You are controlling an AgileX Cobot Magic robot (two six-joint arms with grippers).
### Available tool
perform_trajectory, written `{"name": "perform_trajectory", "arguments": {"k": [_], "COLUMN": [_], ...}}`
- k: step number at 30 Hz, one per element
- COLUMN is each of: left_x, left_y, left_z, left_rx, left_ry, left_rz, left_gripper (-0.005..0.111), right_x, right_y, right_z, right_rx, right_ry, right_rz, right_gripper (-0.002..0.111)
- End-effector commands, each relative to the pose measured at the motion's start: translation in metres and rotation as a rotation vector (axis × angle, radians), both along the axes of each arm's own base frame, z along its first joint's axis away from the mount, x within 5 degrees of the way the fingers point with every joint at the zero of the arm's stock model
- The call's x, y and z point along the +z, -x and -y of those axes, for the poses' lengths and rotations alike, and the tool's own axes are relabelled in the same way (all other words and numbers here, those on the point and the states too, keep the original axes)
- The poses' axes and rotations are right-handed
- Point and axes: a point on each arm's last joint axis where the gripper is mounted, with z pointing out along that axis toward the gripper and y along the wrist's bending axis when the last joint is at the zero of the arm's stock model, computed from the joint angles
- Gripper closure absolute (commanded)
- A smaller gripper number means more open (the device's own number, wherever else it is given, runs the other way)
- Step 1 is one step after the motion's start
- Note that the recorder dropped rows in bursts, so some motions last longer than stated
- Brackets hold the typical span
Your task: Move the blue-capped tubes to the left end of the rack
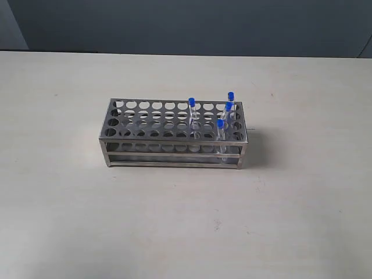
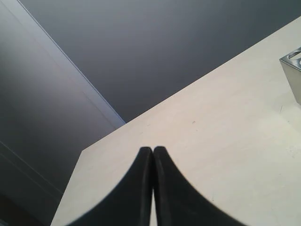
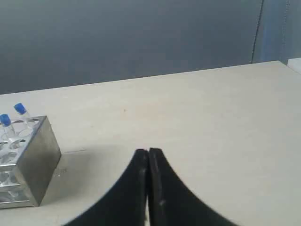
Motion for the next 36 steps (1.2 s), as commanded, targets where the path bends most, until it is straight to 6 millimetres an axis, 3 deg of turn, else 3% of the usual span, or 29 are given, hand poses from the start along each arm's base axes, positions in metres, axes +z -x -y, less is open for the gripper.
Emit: {"name": "perform_trajectory", "arguments": {"k": [1,5,7,9,11,15,23,25,28,33,36], "left_x": [0.002,0.002,0.002,0.002,0.002,0.002,0.002,0.002,0.002,0.002,0.002], "left_y": [0.0,0.0,0.0,0.0,0.0,0.0,0.0,0.0,0.0,0.0,0.0], "left_z": [0.0,0.0,0.0,0.0,0.0,0.0,0.0,0.0,0.0,0.0,0.0], "left_rx": [-0.004,-0.004,-0.004,-0.004,-0.004,-0.004,-0.005,-0.005,-0.005,-0.005,-0.005], "left_ry": [0.005,0.005,0.005,0.005,0.005,0.005,0.005,0.005,0.005,0.005,0.005], "left_rz": [0.005,0.005,0.005,0.005,0.005,0.005,0.006,0.006,0.006,0.006,0.006], "left_gripper": [0.106,0.106,0.106,0.106,0.106,0.106,0.106,0.106,0.106,0.106,0.106], "right_x": [0.0,0.006,0.011,0.016,0.019,0.024,0.025,0.038,0.065,0.126,0.156], "right_y": [0.0,-0.001,-0.001,-0.002,-0.002,-0.002,-0.002,0.001,0.007,0.028,0.028], "right_z": [0.001,0.002,0.002,0.001,0.002,0.012,0.014,0.015,0.015,0.007,-0.006], "right_rx": [-0.01,-0.038,-0.056,-0.078,-0.09,-0.176,-0.206,-0.188,-0.139,-0.009,0.088], "right_ry": [0.022,-0.078,-0.281,-0.598,-0.755,-0.871,-1.258,-1.323,-1.275,-0.814,-0.501], "right_rz": [0.014,0.069,0.093,0.107,0.116,0.205,0.179,0.209,0.288,0.461,0.413], "right_gripper": [0.109,0.109,0.109,0.109,0.109,0.109,0.109,0.109,0.109,0.109,0.109]}}
